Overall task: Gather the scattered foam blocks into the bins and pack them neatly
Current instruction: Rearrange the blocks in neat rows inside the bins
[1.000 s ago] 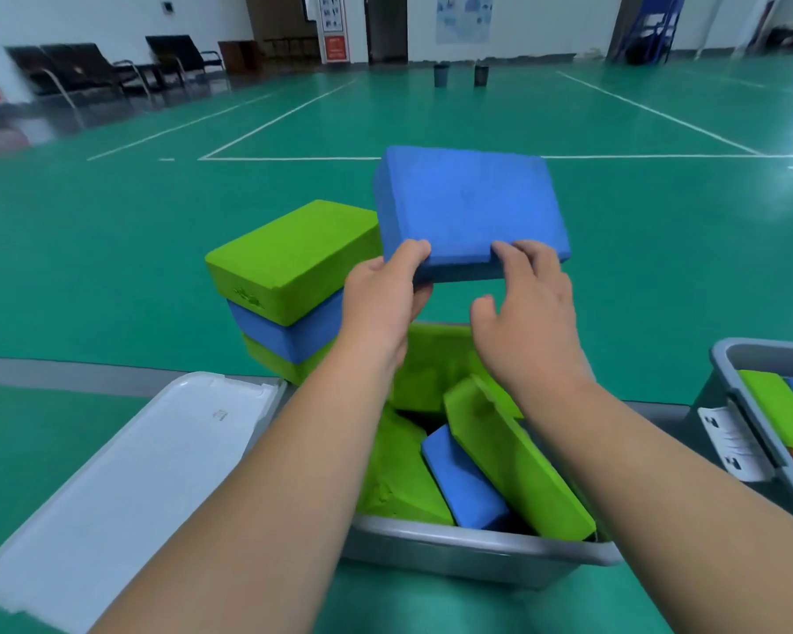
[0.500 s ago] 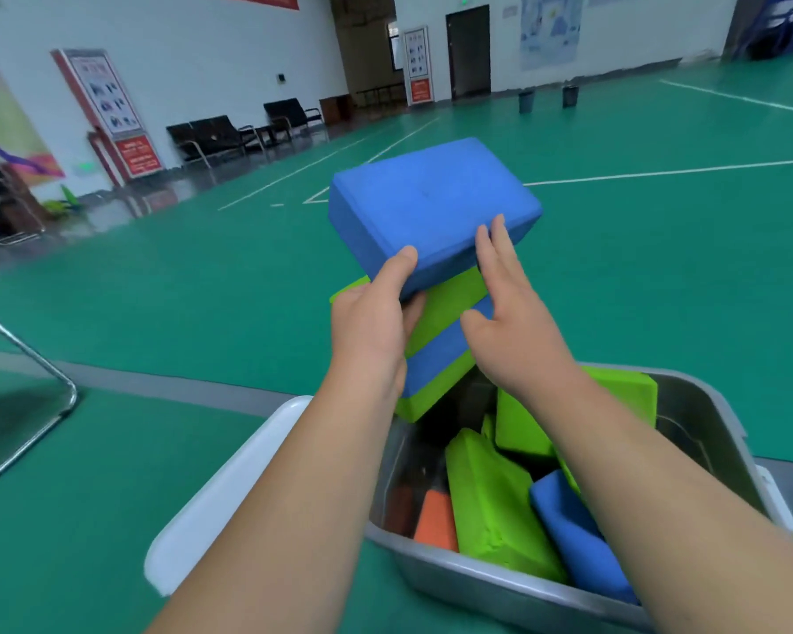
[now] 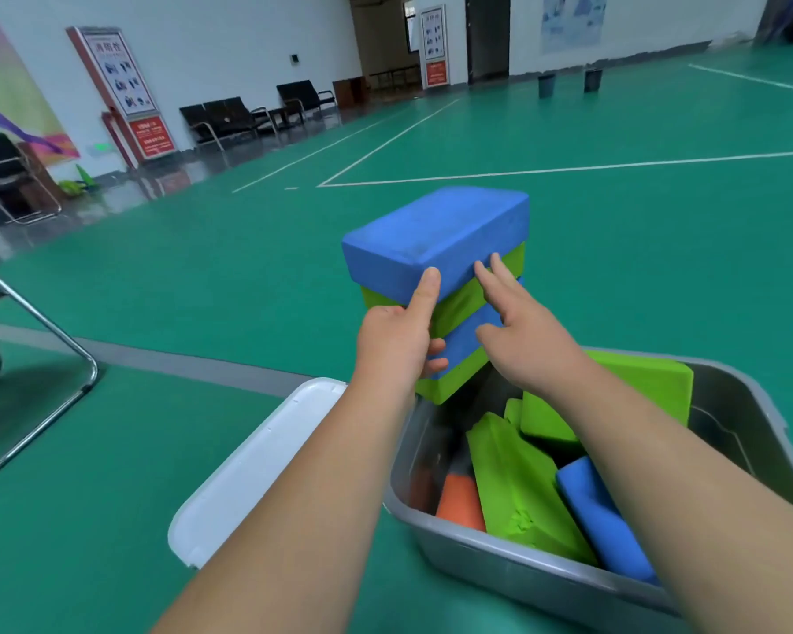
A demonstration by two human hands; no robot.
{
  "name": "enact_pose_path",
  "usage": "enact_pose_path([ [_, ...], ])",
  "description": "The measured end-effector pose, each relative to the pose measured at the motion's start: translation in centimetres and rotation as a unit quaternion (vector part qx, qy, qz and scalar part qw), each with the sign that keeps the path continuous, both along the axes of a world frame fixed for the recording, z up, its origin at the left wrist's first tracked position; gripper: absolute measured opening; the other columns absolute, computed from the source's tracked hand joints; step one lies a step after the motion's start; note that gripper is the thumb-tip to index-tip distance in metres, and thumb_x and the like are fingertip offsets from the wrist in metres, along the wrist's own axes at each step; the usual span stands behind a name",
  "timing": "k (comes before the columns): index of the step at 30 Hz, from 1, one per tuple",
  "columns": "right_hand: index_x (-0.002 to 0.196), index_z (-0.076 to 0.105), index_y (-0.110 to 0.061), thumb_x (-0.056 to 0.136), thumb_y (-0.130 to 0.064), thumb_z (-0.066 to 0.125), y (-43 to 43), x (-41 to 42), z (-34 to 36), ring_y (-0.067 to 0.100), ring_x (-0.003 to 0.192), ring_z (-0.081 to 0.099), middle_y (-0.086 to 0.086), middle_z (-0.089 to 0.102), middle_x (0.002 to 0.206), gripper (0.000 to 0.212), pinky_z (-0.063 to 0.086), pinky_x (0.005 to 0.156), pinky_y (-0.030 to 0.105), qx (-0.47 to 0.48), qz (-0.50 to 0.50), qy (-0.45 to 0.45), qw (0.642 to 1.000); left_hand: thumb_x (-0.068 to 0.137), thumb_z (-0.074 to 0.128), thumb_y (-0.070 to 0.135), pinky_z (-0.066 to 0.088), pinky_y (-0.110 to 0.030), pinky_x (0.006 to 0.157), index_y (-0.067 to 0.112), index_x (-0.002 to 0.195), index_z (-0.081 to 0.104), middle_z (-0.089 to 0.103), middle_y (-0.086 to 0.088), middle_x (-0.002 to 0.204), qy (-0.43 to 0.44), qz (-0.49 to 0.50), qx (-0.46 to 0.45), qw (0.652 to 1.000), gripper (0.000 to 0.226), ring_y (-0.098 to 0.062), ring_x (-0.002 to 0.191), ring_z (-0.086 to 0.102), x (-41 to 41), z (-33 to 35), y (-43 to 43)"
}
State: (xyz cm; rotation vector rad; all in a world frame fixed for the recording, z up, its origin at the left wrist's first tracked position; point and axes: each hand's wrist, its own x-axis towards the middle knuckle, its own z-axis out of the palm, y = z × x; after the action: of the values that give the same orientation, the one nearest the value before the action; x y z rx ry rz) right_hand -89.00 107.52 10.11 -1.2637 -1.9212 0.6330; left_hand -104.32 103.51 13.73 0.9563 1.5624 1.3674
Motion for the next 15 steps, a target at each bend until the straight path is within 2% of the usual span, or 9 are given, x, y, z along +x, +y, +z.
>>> enact_pose_path([
  [1, 0.163, 0.028, -0.028, 0.09, -0.002, 0.051, -0.1, 0.2, -0.1, -0.008, 0.134, 0.034, -0.013, 0.006, 0.171, 0.08, 0.018, 0.094, -0.008, 0.002, -0.006, -0.007, 1.0, 0.086, 0.071, 0.066, 0.066, -0.047, 0.067, 0.01, 0.086, 0.061, 0.065, -0.005, 0.087, 0.016, -0.008, -0.005, 1.0, 0.057, -0.019, 0.068, 0.07, 0.0, -0.3, -0.2],
  [2, 0.161, 0.032, -0.029, 0.09, -0.003, 0.05, -0.2, 0.5, -0.2, 0.001, 0.134, 0.042, -0.013, 0.009, 0.171, 0.077, 0.024, 0.102, 0.001, -0.001, -0.016, -0.008, 1.0, 0.086, 0.072, 0.065, 0.066, -0.048, 0.069, 0.011, 0.084, 0.06, 0.065, -0.004, 0.086, 0.03, -0.02, -0.009, 0.999, 0.056, -0.019, 0.068, 0.069, 0.0, -0.7, -0.3],
  [4, 0.157, 0.042, -0.027, 0.091, -0.003, 0.049, -0.3, 1.2, -0.3, 0.004, 0.14, 0.046, -0.012, 0.016, 0.17, 0.071, 0.032, 0.114, 0.019, -0.013, -0.036, -0.003, 0.999, 0.086, 0.074, 0.062, 0.064, -0.047, 0.072, 0.013, 0.084, 0.061, 0.066, -0.002, 0.086, 0.05, -0.054, -0.024, 0.997, 0.051, -0.018, 0.07, 0.069, -0.1, -1.5, -0.4],
  [6, 0.152, 0.049, -0.023, 0.09, -0.002, 0.048, -0.5, 2.2, -0.7, 0.008, 0.138, 0.049, -0.007, 0.026, 0.168, 0.066, 0.034, 0.118, 0.027, -0.023, -0.057, -0.016, 0.998, 0.084, 0.08, 0.055, 0.064, -0.04, 0.071, 0.011, 0.098, 0.066, 0.069, 0.001, 0.094, 0.063, -0.109, -0.062, 0.99, 0.048, -0.016, 0.074, 0.068, -0.1, -2.6, -0.5],
  [8, 0.146, 0.057, -0.02, 0.091, -0.001, 0.049, -0.8, 3.6, -1.1, 0.014, 0.133, 0.053, -0.002, 0.041, 0.16, 0.058, 0.035, 0.112, 0.023, -0.033, -0.079, -0.043, 0.995, 0.082, 0.085, 0.045, 0.062, -0.034, 0.068, 0.01, 0.106, 0.068, 0.071, 0.0, 0.099, 0.077, -0.177, -0.109, 0.975, 0.045, -0.015, 0.075, 0.067, 0.4, -4.2, -0.4],
  [10, 0.137, 0.064, -0.02, 0.092, -0.005, 0.051, -1.4, 5.1, -1.6, 0.017, 0.128, 0.055, 0.0, 0.054, 0.146, 0.049, 0.037, 0.101, 0.021, -0.052, -0.104, -0.086, 0.989, 0.084, 0.085, 0.034, 0.059, -0.032, 0.066, 0.013, 0.1, 0.069, 0.07, -0.002, 0.093, 0.091, -0.232, -0.132, 0.959, 0.031, -0.016, 0.072, 0.066, 1.3, -6.0, -0.2],
  [13, 0.128, 0.07, -0.024, 0.094, -0.012, 0.052, -2.1, 7.4, -2.5, 0.02, 0.122, 0.058, 0.003, 0.061, 0.135, 0.04, 0.039, 0.093, 0.023, -0.09, -0.128, -0.158, 0.975, 0.09, 0.08, 0.027, 0.055, -0.032, 0.063, 0.009, 0.102, 0.069, 0.066, -0.002, 0.087, 0.115, -0.281, -0.159, 0.94, 0.024, -0.018, 0.071, 0.064, 3.2, -8.3, 0.3],
  [15, 0.124, 0.072, -0.025, 0.094, -0.016, 0.053, -2.7, 8.8, -3.1, 0.019, 0.1, 0.064, 0.004, 0.067, 0.121, 0.037, 0.041, 0.077, 0.021, -0.125, -0.137, -0.183, 0.965, 0.093, 0.077, 0.025, 0.053, -0.031, 0.062, 0.005, 0.108, 0.068, 0.066, -0.004, 0.091, 0.127, -0.301, -0.18, 0.928, 0.027, -0.02, 0.073, 0.064, 4.6, -9.6, 0.8],
])
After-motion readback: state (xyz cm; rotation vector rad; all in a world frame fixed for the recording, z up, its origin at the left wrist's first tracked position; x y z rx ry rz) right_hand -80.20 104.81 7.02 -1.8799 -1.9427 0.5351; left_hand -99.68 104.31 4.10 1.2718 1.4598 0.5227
